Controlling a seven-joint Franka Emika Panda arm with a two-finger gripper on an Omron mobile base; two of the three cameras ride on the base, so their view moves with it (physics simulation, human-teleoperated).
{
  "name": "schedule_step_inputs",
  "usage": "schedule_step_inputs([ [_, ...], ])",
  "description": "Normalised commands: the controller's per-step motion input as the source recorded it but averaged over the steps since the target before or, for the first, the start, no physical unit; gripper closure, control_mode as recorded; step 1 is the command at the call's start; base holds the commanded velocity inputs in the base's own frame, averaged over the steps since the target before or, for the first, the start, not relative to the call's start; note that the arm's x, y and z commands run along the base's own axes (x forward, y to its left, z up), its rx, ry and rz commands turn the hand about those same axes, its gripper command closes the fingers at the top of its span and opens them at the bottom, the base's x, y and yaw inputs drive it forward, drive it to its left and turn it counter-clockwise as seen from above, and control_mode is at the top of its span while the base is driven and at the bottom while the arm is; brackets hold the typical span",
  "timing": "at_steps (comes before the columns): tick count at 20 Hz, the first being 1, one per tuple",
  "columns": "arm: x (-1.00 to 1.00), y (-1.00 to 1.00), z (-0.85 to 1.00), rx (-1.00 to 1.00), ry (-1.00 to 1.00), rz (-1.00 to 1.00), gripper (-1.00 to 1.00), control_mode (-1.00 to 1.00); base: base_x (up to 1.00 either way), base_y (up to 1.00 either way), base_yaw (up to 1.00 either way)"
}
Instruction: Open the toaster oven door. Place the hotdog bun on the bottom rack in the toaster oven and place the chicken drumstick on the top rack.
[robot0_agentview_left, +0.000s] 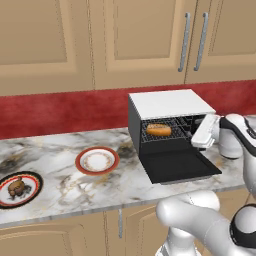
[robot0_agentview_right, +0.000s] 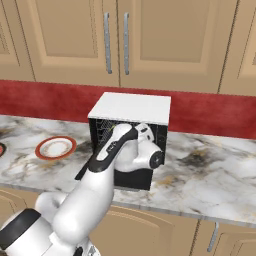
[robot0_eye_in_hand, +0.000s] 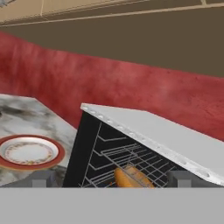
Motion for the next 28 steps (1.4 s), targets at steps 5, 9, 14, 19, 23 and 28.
schedule_step_inputs([
  [5,0.31,0.07,-0.06,0.05,0.00,0.00,-1.00,-1.00,0.00,0.00,0.00],
  [9,0.25,-0.05,-0.17,0.05,0.00,0.03,-1.00,-1.00,0.00,0.00,0.00],
  [14,0.27,-0.01,-0.21,0.04,-0.01,0.02,-1.00,-1.00,0.00,0.00,0.00],
  [19,0.35,0.00,-0.05,0.01,-0.02,0.00,-1.00,-1.00,0.00,0.00,0.00],
  [23,0.33,0.00,-0.12,0.00,0.00,0.00,-1.00,-1.00,0.00,0.00,0.00],
  [28,0.24,0.00,-0.23,0.00,0.00,0.00,-1.00,-1.00,0.00,0.00,0.00],
])
